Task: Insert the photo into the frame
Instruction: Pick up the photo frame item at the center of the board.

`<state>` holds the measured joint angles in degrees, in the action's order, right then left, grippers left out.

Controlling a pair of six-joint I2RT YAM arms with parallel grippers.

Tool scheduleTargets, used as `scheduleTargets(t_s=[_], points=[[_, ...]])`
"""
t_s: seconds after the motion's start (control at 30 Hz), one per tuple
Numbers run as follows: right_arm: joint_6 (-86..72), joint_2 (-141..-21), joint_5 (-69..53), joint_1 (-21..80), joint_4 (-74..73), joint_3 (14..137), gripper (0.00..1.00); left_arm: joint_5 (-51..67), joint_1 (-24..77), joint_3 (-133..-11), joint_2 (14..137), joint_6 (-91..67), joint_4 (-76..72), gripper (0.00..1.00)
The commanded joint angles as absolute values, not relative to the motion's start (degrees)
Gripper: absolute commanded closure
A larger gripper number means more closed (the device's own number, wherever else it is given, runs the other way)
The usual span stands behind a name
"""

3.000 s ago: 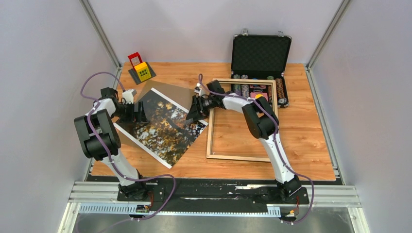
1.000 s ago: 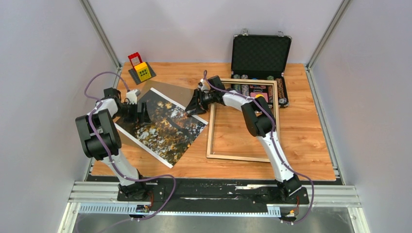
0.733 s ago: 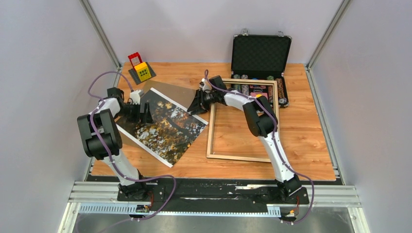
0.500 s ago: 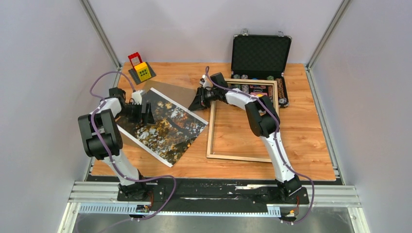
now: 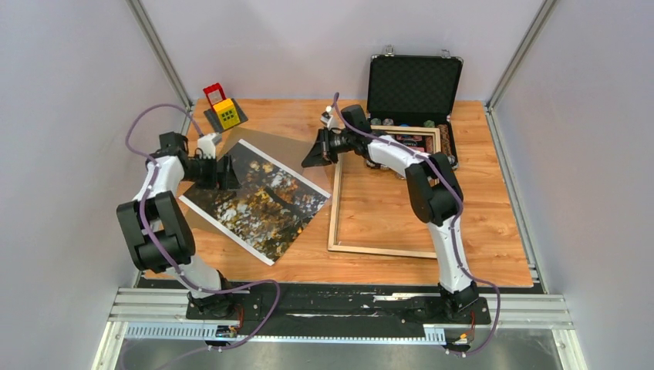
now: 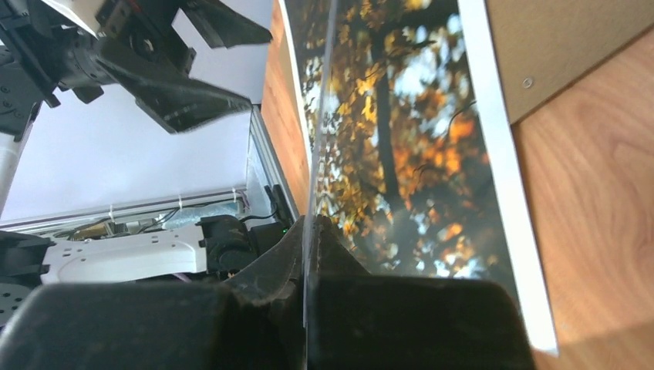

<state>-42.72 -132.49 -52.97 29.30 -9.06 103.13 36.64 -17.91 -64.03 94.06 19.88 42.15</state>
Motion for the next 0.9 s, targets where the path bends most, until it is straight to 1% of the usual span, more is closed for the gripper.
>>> scheduleTargets(t_s=[0.0,0.23,0.47,0.57,0.7,0.87], points=[[-44.91,-122.07,-53.32,27.10,-2.04,98.00,1.00,40.02,-20.96,-70.53,86.73,16.11,42.63,0.00],[-47.55,-111.46,-55.84,24.03,7.34,89.35,1.00,46.73,-21.23,-71.28,81.24,7.66,37.43,0.00],[-50.09,-101.65,-56.87,20.94,13.52,84.06,1.00,56.65,-20.50,-71.05,83.29,-3.48,28.52,0.00],[-51.34,-98.66,-57.66,19.61,16.21,82.40,1.00,58.12,-18.03,-70.93,84.33,-5.71,25.67,0.00],[-51.34,-95.42,-58.60,18.35,17.85,81.25,1.00,61.15,-15.23,-69.72,85.13,-12.22,16.82,0.00],[-53.22,-92.92,-60.10,17.11,22.36,79.04,1.00,63.55,-11.21,-70.19,87.80,-18.34,10.55,0.00]])
